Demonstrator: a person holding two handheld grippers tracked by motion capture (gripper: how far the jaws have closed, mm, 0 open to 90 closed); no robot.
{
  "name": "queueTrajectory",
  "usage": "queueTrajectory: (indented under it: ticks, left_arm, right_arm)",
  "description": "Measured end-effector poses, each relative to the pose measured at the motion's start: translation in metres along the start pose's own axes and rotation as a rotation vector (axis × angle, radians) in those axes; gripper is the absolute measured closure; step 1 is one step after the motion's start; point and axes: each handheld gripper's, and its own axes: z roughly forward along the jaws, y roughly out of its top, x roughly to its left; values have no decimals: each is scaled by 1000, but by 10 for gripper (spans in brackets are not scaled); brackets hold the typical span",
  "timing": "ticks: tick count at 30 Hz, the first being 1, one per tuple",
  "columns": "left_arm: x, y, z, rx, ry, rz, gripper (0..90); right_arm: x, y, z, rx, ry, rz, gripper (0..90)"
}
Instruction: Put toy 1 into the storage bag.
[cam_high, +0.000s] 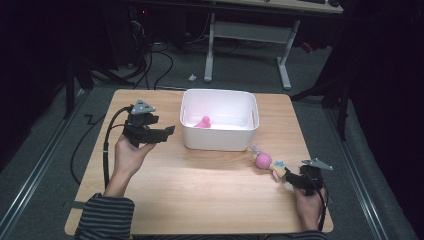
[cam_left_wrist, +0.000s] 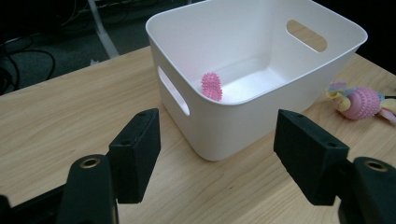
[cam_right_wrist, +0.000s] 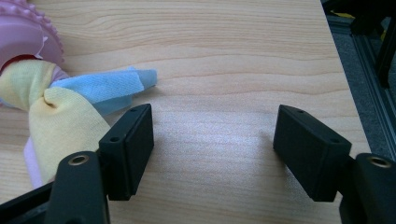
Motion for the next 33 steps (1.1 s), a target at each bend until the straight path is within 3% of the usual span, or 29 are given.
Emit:
queueTrajectory:
  ticks: [17,33]
  left_arm:
    - [10,-29,-5,-14,-11,-64,321]
    - [15,-69,2,18,-30,-129,322]
  right_arm:
    - [0,0,0,0,0,0,292]
    - [0,0,0,0,-1,-1,292]
